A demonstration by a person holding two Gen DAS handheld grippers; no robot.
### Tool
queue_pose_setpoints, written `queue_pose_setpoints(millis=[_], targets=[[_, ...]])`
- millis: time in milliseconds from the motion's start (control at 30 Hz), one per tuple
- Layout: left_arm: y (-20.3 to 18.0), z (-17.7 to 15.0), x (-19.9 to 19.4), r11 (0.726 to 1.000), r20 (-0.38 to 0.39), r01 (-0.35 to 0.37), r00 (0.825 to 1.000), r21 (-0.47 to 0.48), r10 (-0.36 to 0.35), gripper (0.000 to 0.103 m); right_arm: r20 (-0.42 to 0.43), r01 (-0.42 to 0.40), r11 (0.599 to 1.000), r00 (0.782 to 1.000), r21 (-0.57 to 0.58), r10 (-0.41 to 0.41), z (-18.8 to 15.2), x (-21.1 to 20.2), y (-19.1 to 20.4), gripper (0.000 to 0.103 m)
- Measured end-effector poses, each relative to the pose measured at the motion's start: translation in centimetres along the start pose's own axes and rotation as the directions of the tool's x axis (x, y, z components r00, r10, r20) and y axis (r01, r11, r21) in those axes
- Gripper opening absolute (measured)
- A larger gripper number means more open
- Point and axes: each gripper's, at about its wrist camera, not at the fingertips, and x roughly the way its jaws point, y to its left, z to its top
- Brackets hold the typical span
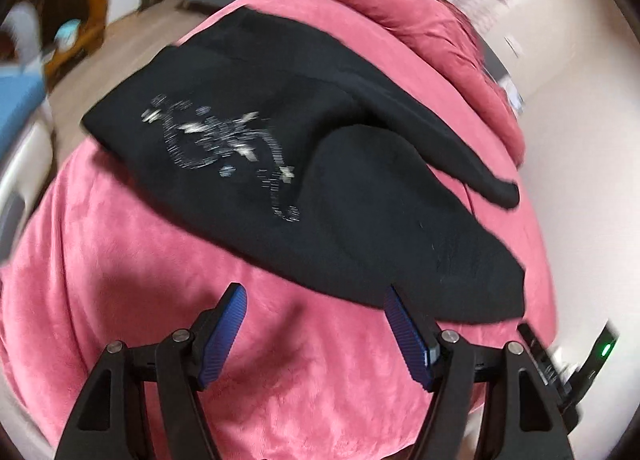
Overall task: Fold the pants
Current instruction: 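Grasp the embroidered trouser leg with the left tool while the right tool grasps the other leg's cuff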
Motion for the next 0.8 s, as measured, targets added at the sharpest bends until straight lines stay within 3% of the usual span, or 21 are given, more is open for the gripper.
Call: queue_pose_setpoints(millis=[100,233,300,433,600,700,800], targets=[[2.9,1.0,0.8,0.988,-0.001,0.0,1.0,-0.156,-0.001,0.072,-0.017,-0.034,0.998,0.999,0.051,0.035,0.3,1.0,-2.5,0.103],[5.3,1.7,0.9,0.979,0.087,-0.042,0.994,-0.202,0.061,0.072,-0.046,-0.149,0.96,0.985,0.236,0.164,0.6,3.0,-7.0,0.102],[6.1,2.3,1.1,0.979,0.109,-0.056,0.991,-0.196,0.078,0.072,-0.029,-0.162,0.935,0.983,0.316,0.18,0.7,3.9,-9.7,0.095],[8.7,3.2,2.0,0.961,0.153,-0.038,0.985,-0.274,0.082,0.072,-0.016,-0.159,0.892,0.983,0.424,0.183,0.9,5.5,-13.5,0.079],[11.2,3.5,2.4,0.929,0.214,0.034,0.976,-0.368,0.049,0.071,0.009,-0.191,0.81,0.975,0.555,0.224,1.1,7.8,-17.4,0.076],[11.7,3.7,2.8,0.928,0.251,0.072,0.968,-0.366,0.024,0.071,0.027,-0.214,0.757,0.968,0.617,0.251,1.0,9.1,-18.6,0.073],[11.6,4.9,3.6,0.929,0.248,0.089,0.969,-0.36,0.004,0.071,0.054,-0.242,0.673,0.956,0.699,0.287,0.5,10.6,-20.0,0.065]])
